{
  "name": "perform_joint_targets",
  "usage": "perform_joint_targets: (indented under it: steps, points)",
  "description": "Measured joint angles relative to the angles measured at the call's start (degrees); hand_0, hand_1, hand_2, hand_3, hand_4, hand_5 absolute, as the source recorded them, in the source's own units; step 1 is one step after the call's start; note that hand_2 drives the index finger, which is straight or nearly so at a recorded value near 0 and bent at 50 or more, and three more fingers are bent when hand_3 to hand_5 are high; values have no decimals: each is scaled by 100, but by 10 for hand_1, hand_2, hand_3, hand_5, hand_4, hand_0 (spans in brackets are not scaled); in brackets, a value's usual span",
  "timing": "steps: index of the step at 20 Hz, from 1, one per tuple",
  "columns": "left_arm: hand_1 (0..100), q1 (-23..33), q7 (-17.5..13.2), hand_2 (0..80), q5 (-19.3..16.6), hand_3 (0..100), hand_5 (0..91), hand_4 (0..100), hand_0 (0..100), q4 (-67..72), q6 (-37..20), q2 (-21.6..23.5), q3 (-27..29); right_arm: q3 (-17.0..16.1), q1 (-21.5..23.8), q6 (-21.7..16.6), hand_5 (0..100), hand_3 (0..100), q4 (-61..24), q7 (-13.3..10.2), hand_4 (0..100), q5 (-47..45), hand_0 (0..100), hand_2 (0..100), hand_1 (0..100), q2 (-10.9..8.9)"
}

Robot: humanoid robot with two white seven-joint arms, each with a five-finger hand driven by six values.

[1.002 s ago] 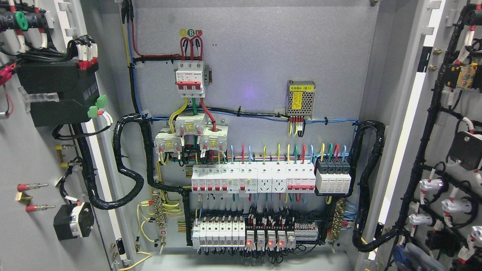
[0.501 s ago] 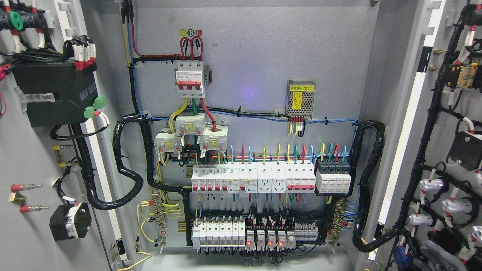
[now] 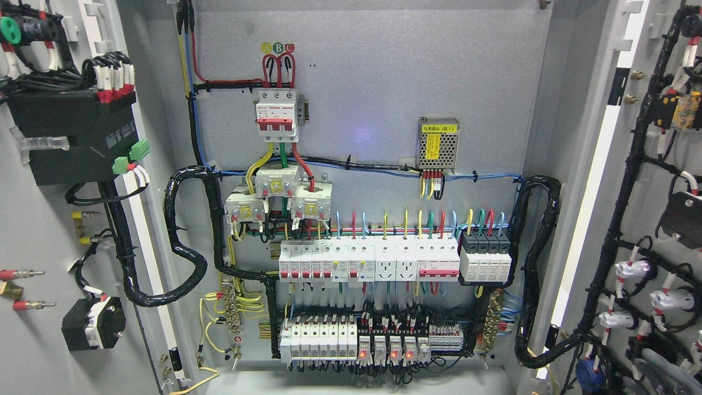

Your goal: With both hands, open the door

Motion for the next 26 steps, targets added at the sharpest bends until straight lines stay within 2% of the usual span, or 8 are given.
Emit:
perform_joint_targets:
  steps: [17,26]
  points:
    - [0,331,38,0,1063,0,0,0,0,109,-1,232,545,-200,23,26,0,0,200,28,0,-92,0,0,0,-38]
    - [0,558,7,0,1601,0,0,0,0,297,-1,335,1019,-372,41,26,0,0,246,-13,0,-141,0,0,0,-19]
